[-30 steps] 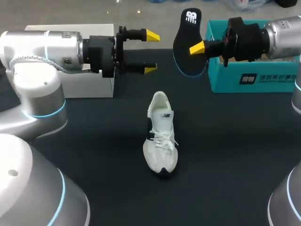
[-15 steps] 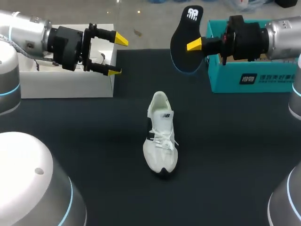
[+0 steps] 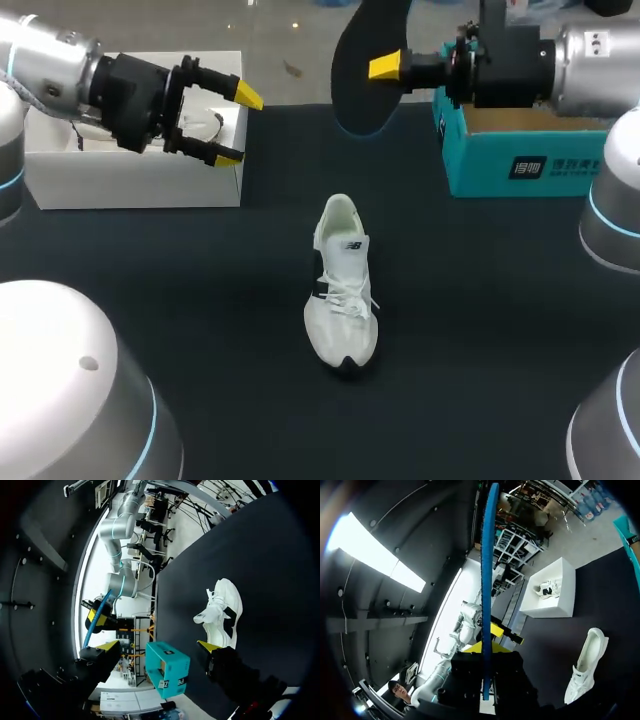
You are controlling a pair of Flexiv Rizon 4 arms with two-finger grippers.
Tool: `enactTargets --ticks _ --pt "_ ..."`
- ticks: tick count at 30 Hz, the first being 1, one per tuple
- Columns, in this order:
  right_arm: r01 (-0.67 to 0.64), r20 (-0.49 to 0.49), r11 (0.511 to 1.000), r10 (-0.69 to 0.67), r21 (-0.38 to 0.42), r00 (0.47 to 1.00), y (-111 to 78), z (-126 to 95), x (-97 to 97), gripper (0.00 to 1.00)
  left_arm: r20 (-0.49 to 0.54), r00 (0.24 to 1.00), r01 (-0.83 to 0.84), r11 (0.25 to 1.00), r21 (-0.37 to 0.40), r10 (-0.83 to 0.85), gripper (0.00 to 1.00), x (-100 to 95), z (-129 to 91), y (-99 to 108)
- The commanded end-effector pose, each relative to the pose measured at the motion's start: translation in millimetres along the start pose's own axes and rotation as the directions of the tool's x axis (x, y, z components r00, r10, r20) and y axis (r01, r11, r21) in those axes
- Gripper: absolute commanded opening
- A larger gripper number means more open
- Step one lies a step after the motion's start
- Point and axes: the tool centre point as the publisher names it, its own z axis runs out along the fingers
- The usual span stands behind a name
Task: Take the shoe out of the shoebox, open the shoe tongue, remove and reinsert the insole, then place the shoe into the shoebox
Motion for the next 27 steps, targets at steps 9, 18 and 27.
enactTargets --ticks 9,18,27 --pt "0.041 0.040 0.997 -0.044 0.063 0.998 11.7 23.9 -3.8 0.00 -0.219 0.974 -0.026 0.992 0.124 0.053 1.00 44.9 -63.3 11.7" --pt "0.089 0.073 0.992 -0.096 0.089 0.993 21.4 28.0 -31.1 0.00 -0.256 0.967 0.012 0.996 0.092 0.012 1.00 67.3 -74.2 25.7" --pt "0.099 0.140 0.990 -0.113 0.105 0.984 27.0 29.9 -41.3 0.00 -0.256 0.967 0.012 0.996 0.092 0.012 1.00 67.3 -74.2 25.7"
